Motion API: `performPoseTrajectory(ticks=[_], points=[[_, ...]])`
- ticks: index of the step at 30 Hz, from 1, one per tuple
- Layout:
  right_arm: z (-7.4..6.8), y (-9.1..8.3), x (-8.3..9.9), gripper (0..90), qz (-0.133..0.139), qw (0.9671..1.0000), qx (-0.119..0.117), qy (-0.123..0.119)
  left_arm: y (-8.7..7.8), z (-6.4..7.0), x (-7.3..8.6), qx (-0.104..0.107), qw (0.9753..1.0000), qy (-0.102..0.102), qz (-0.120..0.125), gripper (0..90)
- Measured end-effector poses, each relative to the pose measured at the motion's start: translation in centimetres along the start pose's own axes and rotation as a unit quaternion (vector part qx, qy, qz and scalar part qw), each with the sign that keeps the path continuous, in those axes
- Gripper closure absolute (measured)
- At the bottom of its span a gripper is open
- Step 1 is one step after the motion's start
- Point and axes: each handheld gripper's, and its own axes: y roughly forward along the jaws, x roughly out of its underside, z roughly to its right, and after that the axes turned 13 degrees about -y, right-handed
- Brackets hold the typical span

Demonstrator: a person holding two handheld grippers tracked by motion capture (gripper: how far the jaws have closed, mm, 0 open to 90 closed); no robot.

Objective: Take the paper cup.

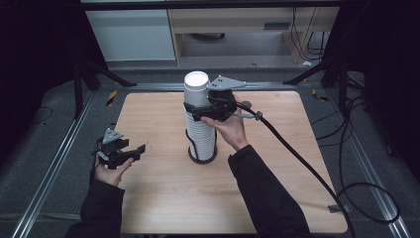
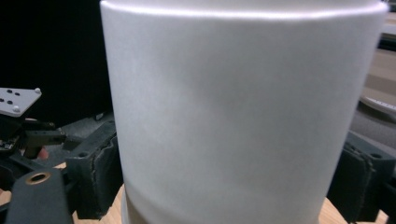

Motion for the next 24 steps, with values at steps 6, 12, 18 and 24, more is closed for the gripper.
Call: performPoseTrajectory(ticks=[6,12,18,24], points=[[0.6,-1.2,-1.7,14.2,0.022,0.9997,0.003,-0.003,0.0,0.1,0.0,0.002,1.0,-0.003,-0.002,28.7],[1.3,-1.8,-3.2,14.3,0.025,0.9997,-0.003,0.0,0.0,0.1,0.0,0.003,1.0,-0.003,-0.001,28.7],[1.9,-2.6,-4.5,14.7,0.034,0.9994,-0.005,-0.003,0.0,0.0,0.0,0.002,1.0,-0.003,-0.002,28.7],[1.9,-3.4,-5.9,15.0,0.047,0.9988,-0.009,-0.01,-0.1,0.0,-0.1,0.002,1.0,-0.003,-0.001,28.7]])
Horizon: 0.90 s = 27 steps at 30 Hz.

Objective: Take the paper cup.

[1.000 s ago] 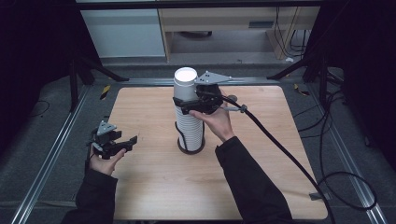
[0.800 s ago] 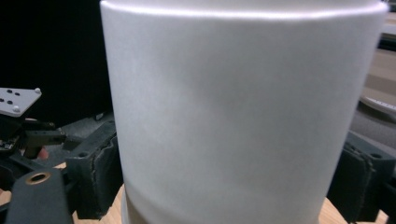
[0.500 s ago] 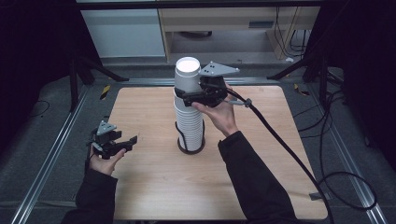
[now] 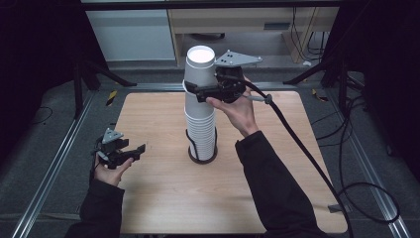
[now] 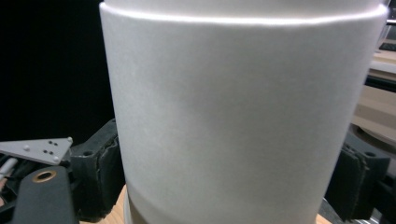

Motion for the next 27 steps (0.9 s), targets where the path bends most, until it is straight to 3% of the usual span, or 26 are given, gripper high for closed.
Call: performPoseTrajectory(ticks=[4,10,16,18,23,24,27], points=[[0.0,-0.5,-1.0,15.1,0.003,0.9999,0.004,-0.014,0.0,0.0,0.0,0.0,1.0,0.0,-0.001,28.7],[0.4,-1.4,-1.7,15.0,0.011,0.9998,0.008,-0.015,-0.1,0.0,0.0,0.002,1.0,-0.001,0.002,28.7],[0.8,-3.2,-2.1,14.9,0.0,0.999,0.018,-0.04,-0.2,0.0,-0.1,0.004,1.0,0.001,0.002,28.7],[0.9,-4.5,-2.0,14.9,-0.008,0.9985,0.018,-0.052,-0.3,0.1,-0.1,0.006,1.0,0.001,0.003,28.7],[1.3,-6.7,-1.4,14.8,-0.008,0.9985,0.015,-0.053,-0.4,0.2,-0.2,0.01,0.9999,0.005,0.002,28.7],[1.5,-7.8,-0.9,14.8,-0.012,0.9984,0.018,-0.053,-0.4,0.2,-0.2,0.012,0.9999,0.005,0.002,28.7],[1.7,-9.1,-0.1,14.8,-0.025,0.9978,0.021,-0.058,-0.4,0.3,-0.3,0.015,0.9999,0.006,0.003,28.7]])
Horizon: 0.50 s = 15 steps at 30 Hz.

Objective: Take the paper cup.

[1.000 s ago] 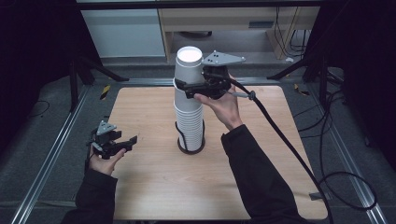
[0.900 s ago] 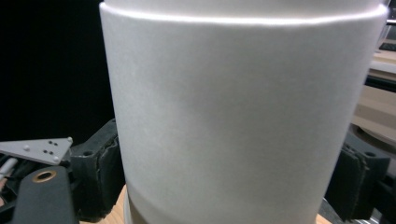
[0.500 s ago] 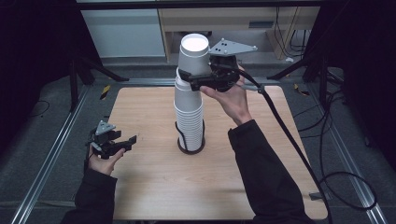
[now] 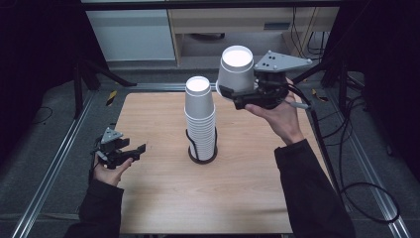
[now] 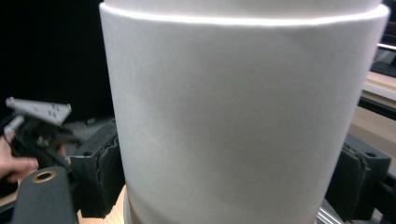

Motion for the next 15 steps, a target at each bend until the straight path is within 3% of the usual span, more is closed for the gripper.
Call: performPoseTrajectory(ticks=[7,15], points=[[-0.2,-2.0,2.6,14.8,-0.026,0.9996,-0.01,-0.003,-0.2,0.4,-0.2,0.012,0.9999,0.008,0.0,28.6],[-1.7,-3.2,7.5,14.9,-0.069,0.9964,-0.05,0.003,-0.5,1.3,-0.3,0.038,0.9991,0.02,0.0,28.5]])
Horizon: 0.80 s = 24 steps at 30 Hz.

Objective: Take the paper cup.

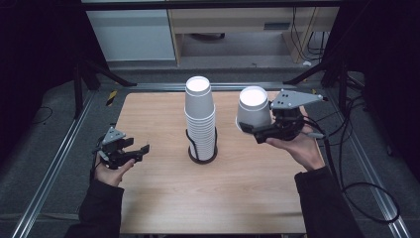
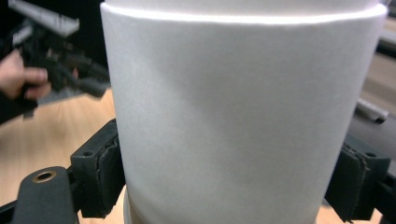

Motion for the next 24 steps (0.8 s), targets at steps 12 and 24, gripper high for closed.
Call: performPoseTrajectory(ticks=[12,24], points=[[-2.1,1.0,4.8,14.7,-0.046,0.9949,-0.088,-0.02,0.2,2.0,-0.1,0.058,0.9973,0.043,-0.014,28.0],[-3.4,2.5,6.8,14.7,-0.081,0.9826,-0.159,-0.052,0.1,4.9,-0.2,0.115,0.9894,0.087,-0.017,27.4]])
